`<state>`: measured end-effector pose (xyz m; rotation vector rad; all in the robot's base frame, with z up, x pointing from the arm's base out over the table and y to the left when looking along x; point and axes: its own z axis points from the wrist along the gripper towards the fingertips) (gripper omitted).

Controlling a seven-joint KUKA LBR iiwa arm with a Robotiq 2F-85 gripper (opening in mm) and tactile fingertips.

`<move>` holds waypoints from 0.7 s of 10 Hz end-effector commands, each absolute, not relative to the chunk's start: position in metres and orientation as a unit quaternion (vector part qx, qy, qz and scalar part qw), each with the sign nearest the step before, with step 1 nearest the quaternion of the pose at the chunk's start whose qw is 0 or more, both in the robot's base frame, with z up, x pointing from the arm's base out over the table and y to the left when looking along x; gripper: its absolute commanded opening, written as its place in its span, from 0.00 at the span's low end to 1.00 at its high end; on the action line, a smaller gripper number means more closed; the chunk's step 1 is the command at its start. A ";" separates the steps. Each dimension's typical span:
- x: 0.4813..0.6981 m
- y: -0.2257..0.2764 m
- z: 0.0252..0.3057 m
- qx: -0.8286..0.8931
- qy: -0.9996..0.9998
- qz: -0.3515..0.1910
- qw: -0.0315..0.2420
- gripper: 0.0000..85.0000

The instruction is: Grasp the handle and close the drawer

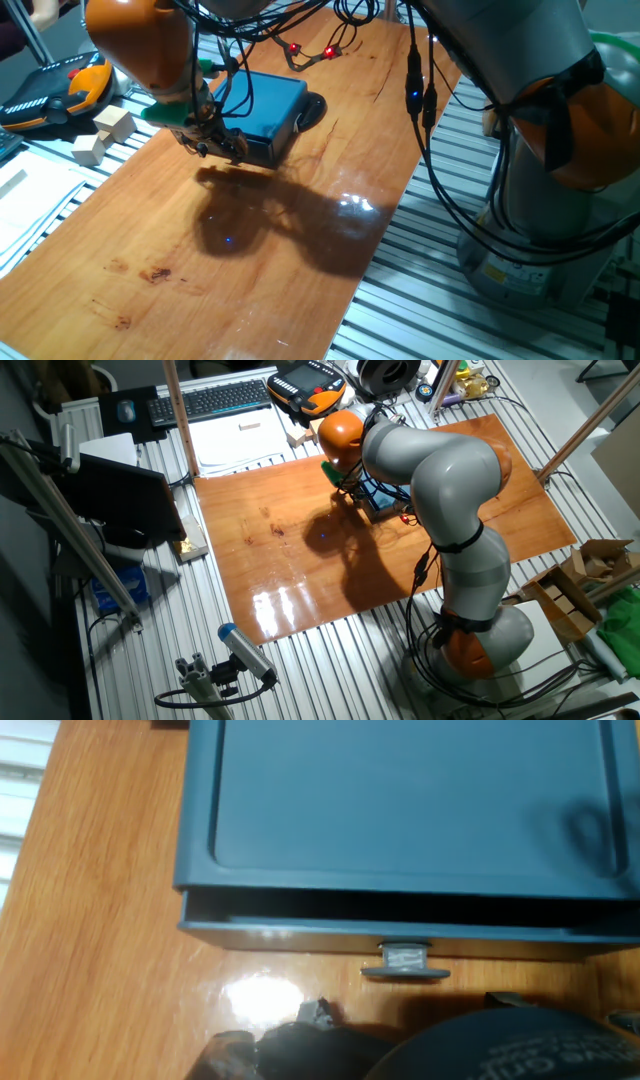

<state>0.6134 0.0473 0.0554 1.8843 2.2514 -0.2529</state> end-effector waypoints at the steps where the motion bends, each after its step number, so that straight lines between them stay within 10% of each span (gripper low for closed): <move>1: 0.613 0.047 0.056 0.638 0.759 -0.086 0.098 0.90; 7: 0.614 0.041 0.052 0.641 0.756 -0.085 0.101 0.87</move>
